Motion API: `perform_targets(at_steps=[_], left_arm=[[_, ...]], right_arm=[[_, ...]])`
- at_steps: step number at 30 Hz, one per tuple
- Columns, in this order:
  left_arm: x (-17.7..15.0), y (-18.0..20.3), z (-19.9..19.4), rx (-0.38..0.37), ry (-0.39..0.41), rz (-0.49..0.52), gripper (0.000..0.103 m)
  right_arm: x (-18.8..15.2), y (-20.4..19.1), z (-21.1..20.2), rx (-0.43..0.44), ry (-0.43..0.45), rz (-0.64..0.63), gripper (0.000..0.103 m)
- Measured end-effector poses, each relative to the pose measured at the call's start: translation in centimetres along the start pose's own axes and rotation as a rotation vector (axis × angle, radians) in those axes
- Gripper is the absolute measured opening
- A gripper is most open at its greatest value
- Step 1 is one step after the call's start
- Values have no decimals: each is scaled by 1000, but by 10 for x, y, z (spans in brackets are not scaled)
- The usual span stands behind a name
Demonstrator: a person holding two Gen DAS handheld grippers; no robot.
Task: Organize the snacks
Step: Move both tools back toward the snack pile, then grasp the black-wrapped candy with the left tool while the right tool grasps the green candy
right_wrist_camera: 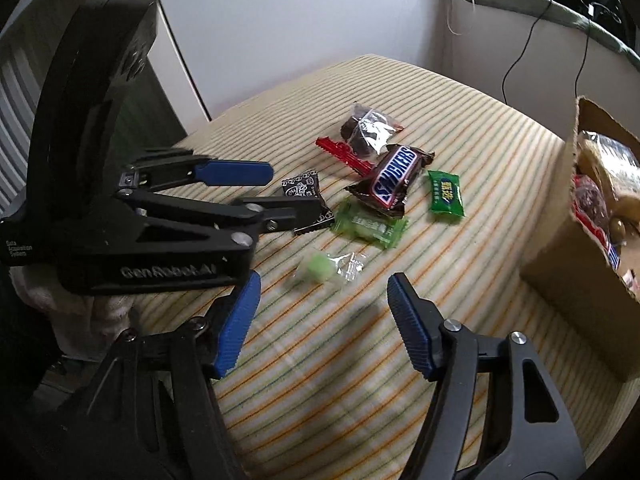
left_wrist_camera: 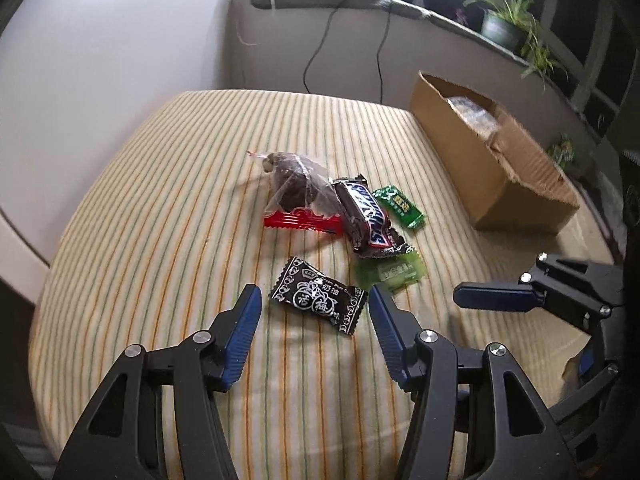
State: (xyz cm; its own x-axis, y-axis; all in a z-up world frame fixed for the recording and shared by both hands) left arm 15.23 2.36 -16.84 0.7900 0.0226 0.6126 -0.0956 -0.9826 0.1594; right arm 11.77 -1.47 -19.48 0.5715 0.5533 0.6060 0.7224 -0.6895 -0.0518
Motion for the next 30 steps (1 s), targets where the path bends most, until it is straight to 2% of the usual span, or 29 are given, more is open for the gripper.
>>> perform_targets(at_steps=[5,9,13,15,21,25,30], left_arm=[[-1,4,5,37,-14,96,52],[-4,4,10,27,-26,116,37],[-5,7,12,24,-24,137,28],[-5,6,12,25,-20,139,25],[-4,1,12,-8,-14,85,23],[-3,-3,11,-28,-1,31,14],[-3,-4,10,-57,9,-20,10]], right_arm=[[3,-1,10,-8,-16,-14,61],[2,-2,16,-21,-24,-32,59],[3,-3,18,-36,-26,-52,55],[5,-4,20,-47,-29,-66,49],[8,-4,26,-65,-33,-90,34],[9,-1,26,-62,-33,-82,31],[8,4,23,-57,-27,-62,29]])
Point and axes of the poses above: each gripper's, at about its wrist camera, not at the fingertips, and z roughly the way its jaws point, y to its right, x to its top, the point moved 8 cm from there along z, roughly the way its jaws point, and after that the axes turned 5 degrees about -z, right-handed, at the moved point
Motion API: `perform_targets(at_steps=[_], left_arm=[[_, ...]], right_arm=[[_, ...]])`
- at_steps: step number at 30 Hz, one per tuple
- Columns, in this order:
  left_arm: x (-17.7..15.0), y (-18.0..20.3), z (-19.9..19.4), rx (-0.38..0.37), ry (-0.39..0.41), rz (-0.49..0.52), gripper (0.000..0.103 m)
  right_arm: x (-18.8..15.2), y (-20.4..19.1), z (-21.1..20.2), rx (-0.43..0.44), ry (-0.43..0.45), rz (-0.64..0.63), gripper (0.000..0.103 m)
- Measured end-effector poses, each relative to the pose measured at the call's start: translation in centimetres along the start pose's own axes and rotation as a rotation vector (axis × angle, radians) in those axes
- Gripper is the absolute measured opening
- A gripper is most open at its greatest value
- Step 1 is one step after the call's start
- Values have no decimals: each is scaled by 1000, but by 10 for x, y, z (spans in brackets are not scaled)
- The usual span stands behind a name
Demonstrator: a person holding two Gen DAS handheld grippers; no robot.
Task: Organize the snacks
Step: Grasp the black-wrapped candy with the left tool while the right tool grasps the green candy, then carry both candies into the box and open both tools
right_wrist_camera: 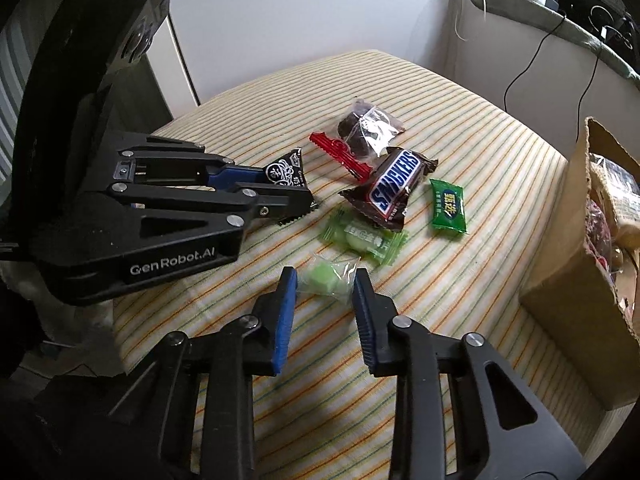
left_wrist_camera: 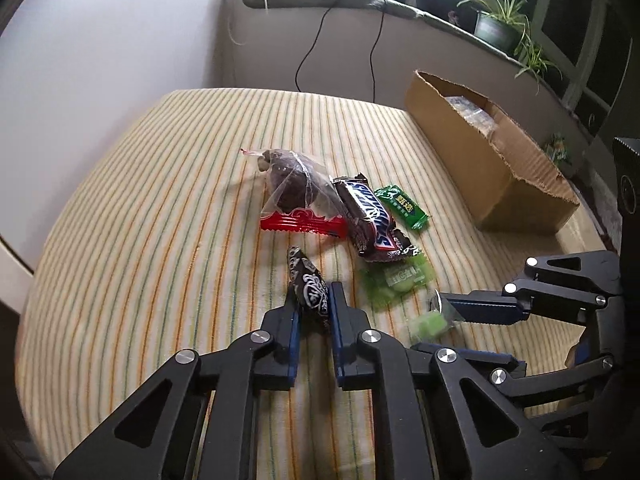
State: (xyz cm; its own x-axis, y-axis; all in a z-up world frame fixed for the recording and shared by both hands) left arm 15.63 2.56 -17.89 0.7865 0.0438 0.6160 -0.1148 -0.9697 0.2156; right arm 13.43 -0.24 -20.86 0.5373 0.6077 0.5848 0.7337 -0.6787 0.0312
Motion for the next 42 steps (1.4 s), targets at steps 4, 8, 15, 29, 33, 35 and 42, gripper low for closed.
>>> perform_targets(at_steps=[4,8,15,29,33,35,42], left_arm=[[1,1,-4,-15,13,-31,9],[3,3,-7,-28,22,-46,9],[6,5,-19,-55,39,-65,9],[32,50,-29,-102,80,-8,9],[42,69,-27,-122,88,14,9],[47,78,-25,-133,92,25,9],[60,110,-17,-166,93,61,9]], right_arm=[[-3,2,-4,1,4,10,26],[-5,6,-14,12,23,31,26],[-6,18,-34,13,57,56,26],[-6,62,-91,-42,157,134,26],[-7,87,-110,-74,187,167,26],[-10,101,-120,-91,196,179,26],[-18,145,-144,-145,223,236,26]])
Point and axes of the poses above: each gripper's, at about its wrist camera, not at the fingertips, and z roughly the way its jaws point, y to its right, x to its top, the point moved 8 cm from there along z, roughly the way its jaws point, and after that the axes turned 5 degrees about -z, right-handed, at the moved point
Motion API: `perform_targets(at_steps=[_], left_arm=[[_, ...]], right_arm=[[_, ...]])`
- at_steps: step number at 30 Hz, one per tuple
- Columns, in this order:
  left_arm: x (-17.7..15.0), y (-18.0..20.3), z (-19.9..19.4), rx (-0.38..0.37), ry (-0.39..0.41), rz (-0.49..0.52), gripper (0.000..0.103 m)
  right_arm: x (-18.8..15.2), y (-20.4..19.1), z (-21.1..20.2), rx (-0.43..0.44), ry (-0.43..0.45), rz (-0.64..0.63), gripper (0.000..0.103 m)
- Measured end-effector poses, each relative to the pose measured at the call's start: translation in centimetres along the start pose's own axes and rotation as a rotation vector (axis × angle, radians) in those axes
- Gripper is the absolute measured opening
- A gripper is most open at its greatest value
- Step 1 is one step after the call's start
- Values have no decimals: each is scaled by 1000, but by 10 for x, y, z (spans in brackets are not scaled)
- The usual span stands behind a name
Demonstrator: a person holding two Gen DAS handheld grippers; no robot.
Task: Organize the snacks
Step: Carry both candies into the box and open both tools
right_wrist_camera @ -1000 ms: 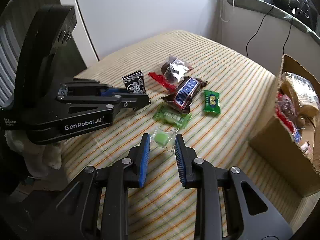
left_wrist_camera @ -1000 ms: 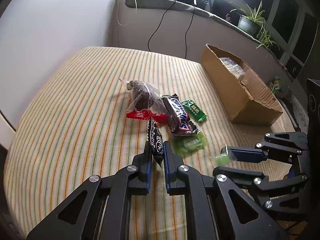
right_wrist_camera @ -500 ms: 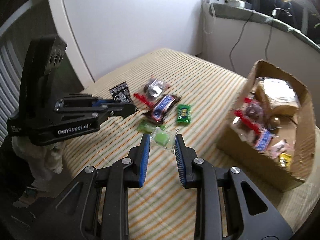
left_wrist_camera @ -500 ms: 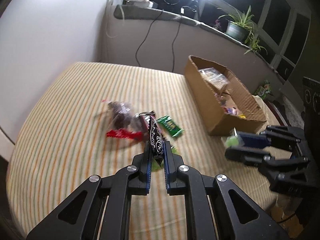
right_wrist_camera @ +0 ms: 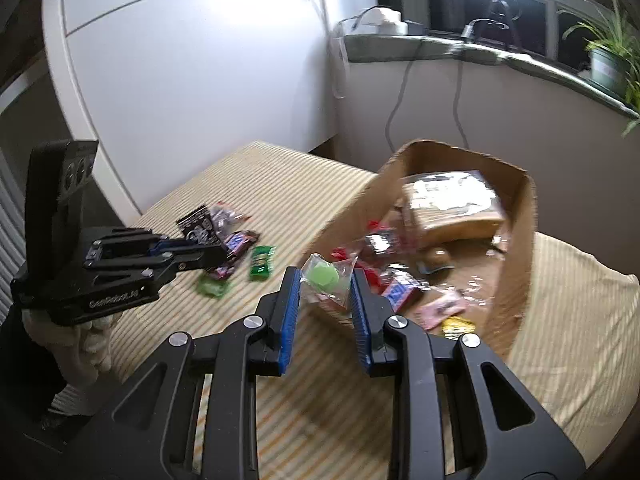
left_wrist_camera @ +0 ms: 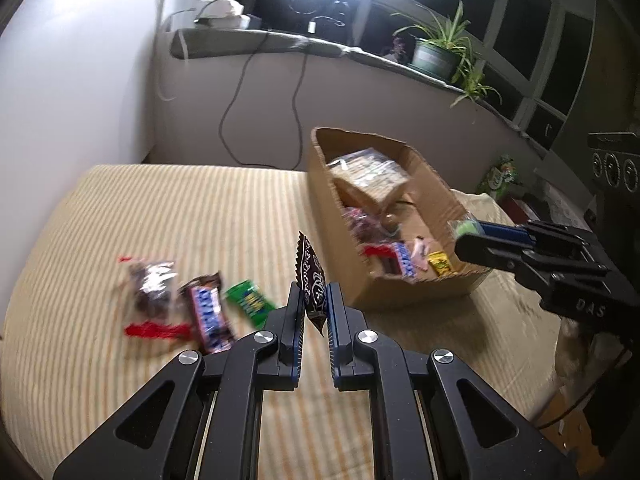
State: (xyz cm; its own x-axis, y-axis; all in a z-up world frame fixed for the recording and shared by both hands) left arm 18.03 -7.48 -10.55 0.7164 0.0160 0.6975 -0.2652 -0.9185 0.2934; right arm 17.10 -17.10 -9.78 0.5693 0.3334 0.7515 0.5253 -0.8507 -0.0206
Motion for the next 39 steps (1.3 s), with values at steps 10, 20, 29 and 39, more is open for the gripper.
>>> perform_targets(at_steps=[10,20,29,39], left_arm=[[16,42,23,-40,-11,56,9],[25,70,42,-58,-26,97,9],[27,85,56,-52,-45,125,9],[26,90,64,-52,-60,136,9]], right_arm=[[4,47,-1,-49,12,43,26],[3,85,12,-72,0,85,26],[-2,102,23,-73,-13,106,26],[-5,112,27,-69,-20,126,27]])
Point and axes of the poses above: each gripper's, at about its wrist camera, not at the fingertips, and z roughly the way its jaws point, y to its right, x to its top, the point moved 8 cm from there along z, roughly the way its jaws point, and after that the axes turned 5 degrees about -z, right-handed, at the moved point
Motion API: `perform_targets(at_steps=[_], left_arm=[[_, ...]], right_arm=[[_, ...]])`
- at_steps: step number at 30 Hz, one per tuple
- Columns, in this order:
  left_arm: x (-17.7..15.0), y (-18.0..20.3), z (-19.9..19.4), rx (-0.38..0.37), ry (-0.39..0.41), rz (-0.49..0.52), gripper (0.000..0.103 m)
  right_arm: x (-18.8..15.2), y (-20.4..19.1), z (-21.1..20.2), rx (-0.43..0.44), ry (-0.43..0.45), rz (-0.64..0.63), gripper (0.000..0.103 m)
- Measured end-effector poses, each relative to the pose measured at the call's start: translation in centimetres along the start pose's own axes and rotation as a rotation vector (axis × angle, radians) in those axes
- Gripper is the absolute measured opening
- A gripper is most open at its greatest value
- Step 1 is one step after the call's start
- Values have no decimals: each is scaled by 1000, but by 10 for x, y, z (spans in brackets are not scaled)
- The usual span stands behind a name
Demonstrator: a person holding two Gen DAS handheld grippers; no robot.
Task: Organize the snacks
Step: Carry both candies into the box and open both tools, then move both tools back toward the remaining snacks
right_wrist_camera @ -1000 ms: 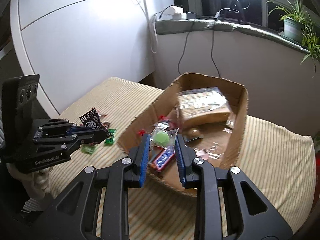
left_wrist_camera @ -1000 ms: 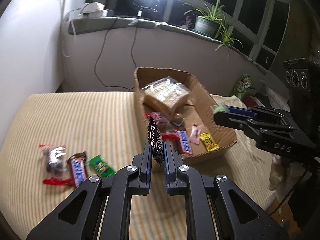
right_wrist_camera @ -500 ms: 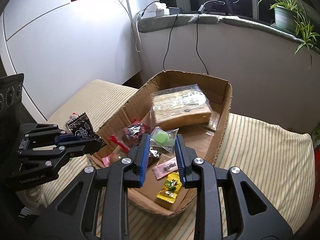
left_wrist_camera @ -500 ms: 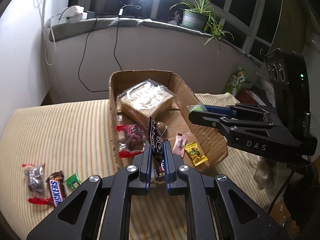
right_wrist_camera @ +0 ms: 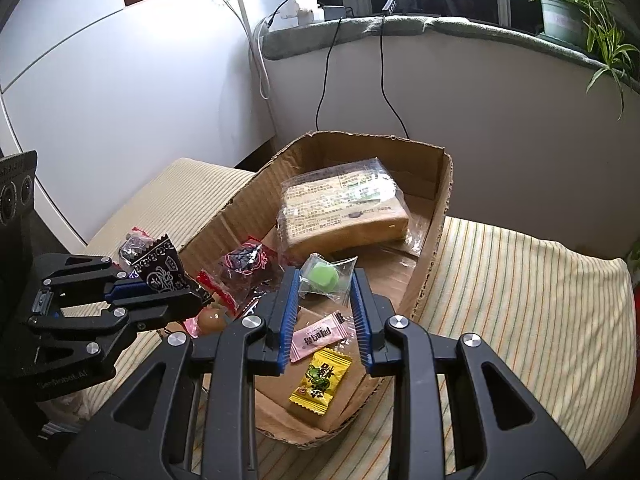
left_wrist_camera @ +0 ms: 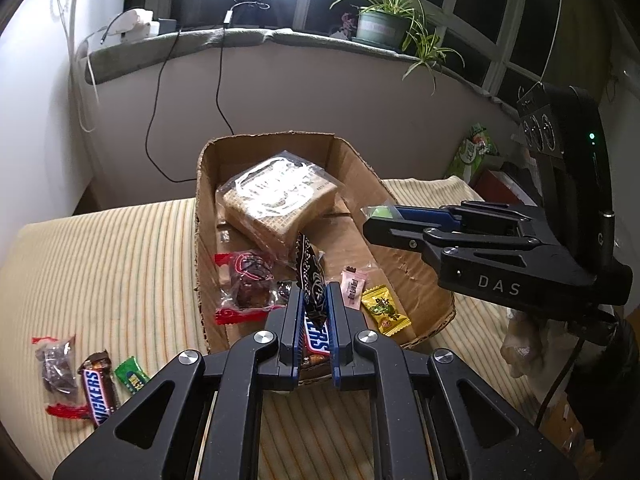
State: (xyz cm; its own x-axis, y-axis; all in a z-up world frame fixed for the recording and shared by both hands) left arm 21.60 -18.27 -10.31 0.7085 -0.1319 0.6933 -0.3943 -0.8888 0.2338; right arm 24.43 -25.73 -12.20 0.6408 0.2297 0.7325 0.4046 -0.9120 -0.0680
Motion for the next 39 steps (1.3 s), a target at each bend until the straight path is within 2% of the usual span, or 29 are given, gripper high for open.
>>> perform_targets(at_steps=[5,8,10,12,14,18,21,32,39], left_arm=[[0,0,0,-1,0,0,9],[0,0,-1,6,5,4,14],[0,-1,-3,10,9,2,15],[0,-2,-4,13,13,-1,28],[0,-3,-6,17,18,-1,34],[0,-4,-10,21,24,0,34],[-1,-5,-15,19,29,1,34],[-5,-17,-43,27,69,-20,34],[-15,-52,-72,62,100,-61,34]], right_arm=[[0,-1,0,0,-1,-2,33],[1,-2,0,-12,4,-1,51],[2,-2,-2,-22,11,-1,57],[3,-1,-3,-29,17,2,65],[5,0,-6,-36,25,9,72],[7,1,-12,-46,40,21,83],[8,-1,-15,-53,43,23,86],[11,-25,-29,-62,56,0,87],[9,-52,-39,-34,77,-7,87]])
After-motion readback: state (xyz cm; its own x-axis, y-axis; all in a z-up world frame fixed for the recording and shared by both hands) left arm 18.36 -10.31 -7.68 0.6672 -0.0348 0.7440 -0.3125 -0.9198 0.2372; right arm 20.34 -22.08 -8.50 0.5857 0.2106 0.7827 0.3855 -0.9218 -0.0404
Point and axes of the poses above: each gripper's, at about its wrist camera, not at the fingertips, and z roughly the way its jaws point, y to its right, x to its top, the point moved 8 cm from there along z, roughly the way its jaws point, and after that the axes turned 5 degrees about -z, right-handed, at the moved point
